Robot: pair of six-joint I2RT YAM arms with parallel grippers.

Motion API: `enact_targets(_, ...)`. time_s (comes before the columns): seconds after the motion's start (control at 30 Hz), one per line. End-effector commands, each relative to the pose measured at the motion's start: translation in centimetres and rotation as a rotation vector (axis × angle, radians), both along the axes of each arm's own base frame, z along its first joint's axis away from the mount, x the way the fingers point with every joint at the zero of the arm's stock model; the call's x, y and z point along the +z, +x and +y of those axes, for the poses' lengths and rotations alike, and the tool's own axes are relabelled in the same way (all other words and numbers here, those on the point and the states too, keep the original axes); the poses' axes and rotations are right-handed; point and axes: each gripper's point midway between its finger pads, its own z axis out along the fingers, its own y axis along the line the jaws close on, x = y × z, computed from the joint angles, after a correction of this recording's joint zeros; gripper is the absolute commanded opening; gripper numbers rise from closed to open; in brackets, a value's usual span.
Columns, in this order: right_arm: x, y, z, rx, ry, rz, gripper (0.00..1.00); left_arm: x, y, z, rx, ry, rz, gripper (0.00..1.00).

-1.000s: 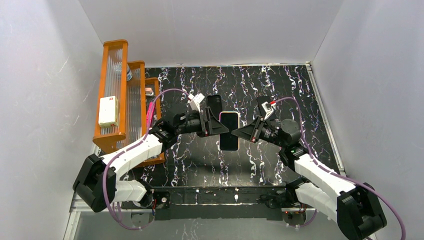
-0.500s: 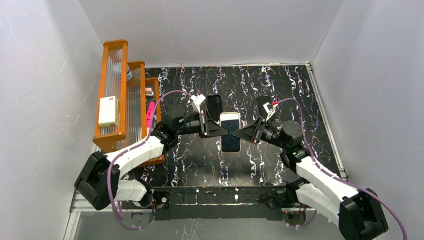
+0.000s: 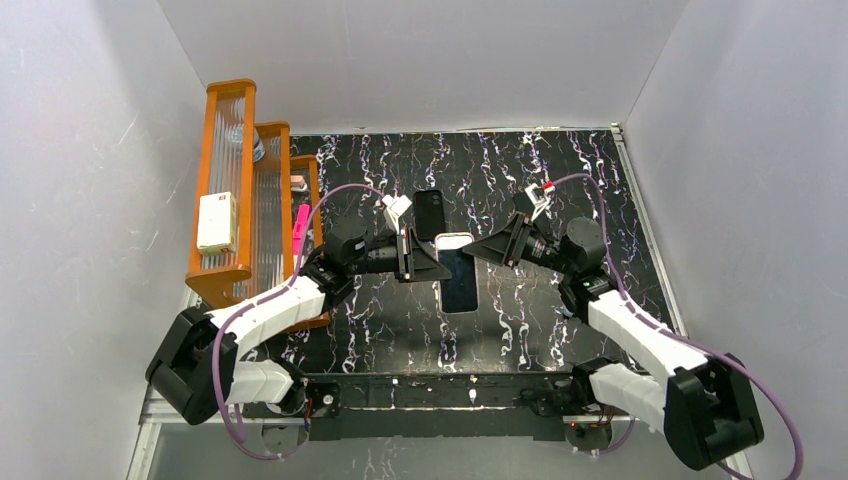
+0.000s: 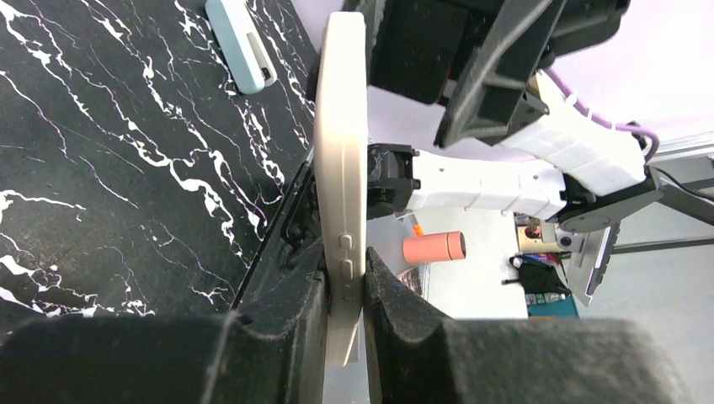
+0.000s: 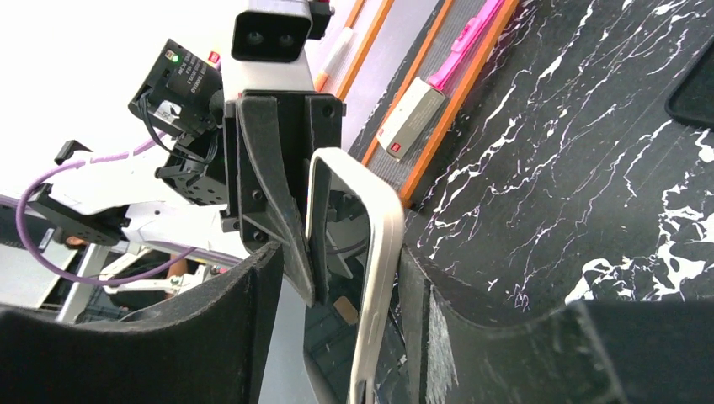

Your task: Put the phone into the phone case

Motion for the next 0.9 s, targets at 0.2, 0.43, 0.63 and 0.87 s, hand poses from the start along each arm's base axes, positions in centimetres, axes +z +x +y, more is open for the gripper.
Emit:
enact_targets(0.2,2.3,0.1,0.6,0.171,0.112,-0.087,0.61,4.1,-2.0,0.4,-0.096,-0.116,-0.142,0.0)
enact_targets(0.43,1.9,0.3,0.6,0.164,0.113,-0.077,0.28,3.3,-1.8,0.2,-0.092,-0.105,-0.102,0.0)
enact_targets(0.63,1.6,1.0,0.4,0.109,0.148,0.0,0.01,1.3,-1.1,0.2,-0.038,-0.064,-0.011,0.19)
enact_targets(0.87,1.4,3.2,-0.4,-0.03,0.24,0.13,0.01,-0.2,-0.9,0.6,0.014,-0.042,0.039,0.57)
